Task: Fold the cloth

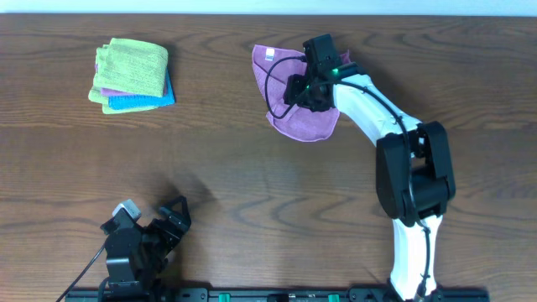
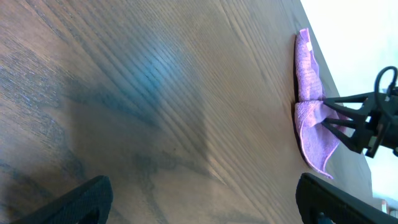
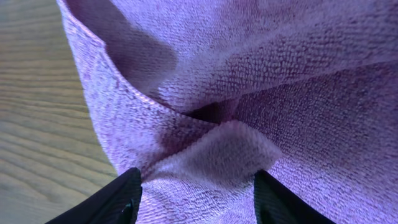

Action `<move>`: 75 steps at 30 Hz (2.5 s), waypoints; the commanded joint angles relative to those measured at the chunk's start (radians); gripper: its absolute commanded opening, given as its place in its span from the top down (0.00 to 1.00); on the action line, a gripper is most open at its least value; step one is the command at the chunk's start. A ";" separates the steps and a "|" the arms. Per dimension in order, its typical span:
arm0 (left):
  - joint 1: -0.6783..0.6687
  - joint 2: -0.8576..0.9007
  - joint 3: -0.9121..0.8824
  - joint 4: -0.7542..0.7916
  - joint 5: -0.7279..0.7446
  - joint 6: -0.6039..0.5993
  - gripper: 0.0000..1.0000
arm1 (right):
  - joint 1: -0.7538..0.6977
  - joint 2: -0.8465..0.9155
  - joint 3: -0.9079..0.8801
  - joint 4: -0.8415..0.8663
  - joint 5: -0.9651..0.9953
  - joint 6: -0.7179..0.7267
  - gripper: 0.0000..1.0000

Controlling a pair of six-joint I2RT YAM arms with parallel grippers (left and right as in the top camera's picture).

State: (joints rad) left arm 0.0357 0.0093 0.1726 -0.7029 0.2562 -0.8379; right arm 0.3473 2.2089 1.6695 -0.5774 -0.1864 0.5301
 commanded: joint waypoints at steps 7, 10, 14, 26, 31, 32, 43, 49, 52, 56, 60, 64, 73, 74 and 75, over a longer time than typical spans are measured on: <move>0.002 -0.005 -0.003 -0.023 0.007 0.000 0.05 | 0.011 0.019 -0.003 0.020 0.002 0.005 0.79; 0.002 -0.005 -0.003 -0.023 0.007 0.000 0.05 | 0.013 0.019 -0.003 0.020 0.002 0.004 0.99; 0.002 -0.005 -0.003 -0.023 0.007 0.000 0.05 | 0.013 0.016 0.001 0.006 -0.006 0.005 0.71; 0.002 -0.005 -0.003 -0.024 -0.004 0.000 0.05 | 0.017 -0.024 0.087 -0.144 0.002 0.128 0.42; 0.002 -0.005 -0.003 -0.024 -0.005 0.004 0.05 | 0.018 -0.014 0.087 -0.109 0.008 0.128 0.32; 0.002 -0.005 -0.003 -0.024 -0.005 0.004 0.05 | 0.018 -0.012 0.087 -0.105 0.019 0.134 0.32; 0.002 -0.005 -0.003 -0.026 -0.008 0.004 0.04 | 0.014 0.034 0.087 -0.044 0.047 0.166 0.30; 0.002 -0.005 -0.003 -0.030 -0.021 0.004 0.05 | 0.013 0.068 0.087 -0.047 0.039 0.165 0.35; 0.003 -0.005 -0.003 -0.030 -0.023 0.004 0.04 | 0.013 0.068 0.087 -0.046 0.040 0.165 0.36; 0.002 -0.005 -0.003 -0.030 -0.032 0.004 0.05 | 0.011 0.068 0.087 -0.043 0.040 0.165 0.38; 0.003 -0.005 -0.003 -0.030 -0.032 0.004 0.05 | 0.011 0.068 0.087 -0.043 0.040 0.165 0.60; 0.002 -0.005 -0.003 -0.030 -0.032 0.004 0.05 | 0.011 0.068 0.087 -0.043 0.040 0.161 0.86; 0.003 -0.005 -0.003 -0.030 -0.032 0.004 0.05 | 0.022 0.059 0.105 -0.043 -0.077 0.023 0.99; 0.002 -0.005 -0.003 -0.031 -0.032 0.004 0.05 | 0.027 0.051 0.105 -0.045 -0.093 0.005 0.99; 0.003 -0.005 -0.003 -0.030 -0.031 0.004 0.05 | 0.035 0.042 0.105 -0.048 -0.110 -0.015 0.99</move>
State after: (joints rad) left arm 0.0357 0.0093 0.1734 -0.7063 0.2359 -0.8379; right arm 0.3599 2.2696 1.7485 -0.6201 -0.2241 0.5976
